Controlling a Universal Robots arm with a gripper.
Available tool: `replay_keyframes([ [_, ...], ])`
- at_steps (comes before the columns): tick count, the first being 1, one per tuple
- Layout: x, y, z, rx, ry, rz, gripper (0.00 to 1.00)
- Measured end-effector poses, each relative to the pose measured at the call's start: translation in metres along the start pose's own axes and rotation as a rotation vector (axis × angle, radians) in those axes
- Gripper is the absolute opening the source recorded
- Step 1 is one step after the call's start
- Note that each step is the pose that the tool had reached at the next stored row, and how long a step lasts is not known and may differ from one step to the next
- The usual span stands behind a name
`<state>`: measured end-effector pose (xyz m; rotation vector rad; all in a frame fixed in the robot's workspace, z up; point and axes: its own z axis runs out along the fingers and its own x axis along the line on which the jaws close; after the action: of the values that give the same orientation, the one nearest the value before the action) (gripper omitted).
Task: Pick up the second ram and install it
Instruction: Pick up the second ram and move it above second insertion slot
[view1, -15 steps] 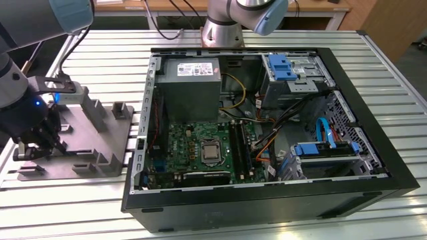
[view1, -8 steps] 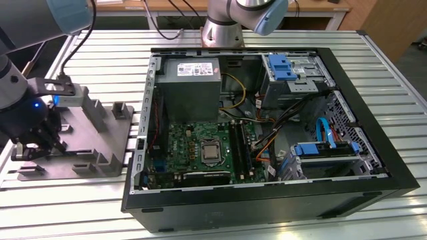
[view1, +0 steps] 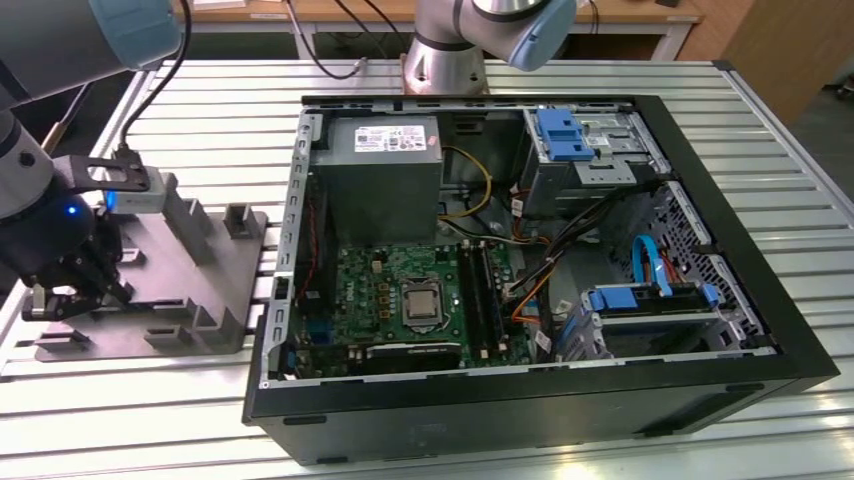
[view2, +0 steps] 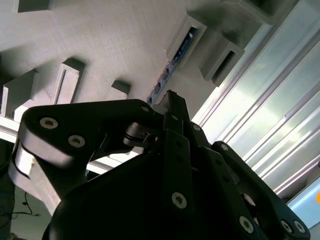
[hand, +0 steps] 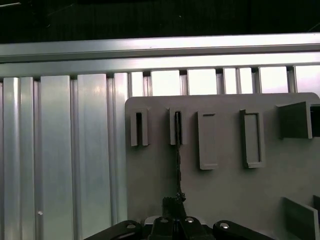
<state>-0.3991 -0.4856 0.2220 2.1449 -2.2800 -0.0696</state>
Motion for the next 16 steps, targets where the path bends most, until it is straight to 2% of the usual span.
replay_keyframes([
  [2, 0.0000, 0.0000, 0.0000, -0.0001, -0.0006, 0.000, 0.11],
  [4, 0.0000, 0.0000, 0.0000, -0.0001, -0.0013, 0.000, 0.23],
  [5, 0.0000, 0.0000, 0.0000, -0.0001, -0.0017, 0.000, 0.23],
  [6, 0.0000, 0.0000, 0.0000, -0.0002, -0.0020, 0.000, 0.29],
  [8, 0.0000, 0.0000, 0.0000, -0.0002, -0.0028, 0.000, 0.29],
  [9, 0.0000, 0.0000, 0.0001, -0.0002, -0.0028, -0.001, 0.36],
  [11, 0.0001, 0.0000, 0.0012, -0.0006, -0.0038, -0.019, 0.36],
  [14, -0.0001, -0.0002, 0.0046, -0.0018, -0.0094, -0.054, 0.36],
  [16, -0.0021, -0.0001, 0.0081, -0.0020, -0.0138, -0.056, 0.36],
])
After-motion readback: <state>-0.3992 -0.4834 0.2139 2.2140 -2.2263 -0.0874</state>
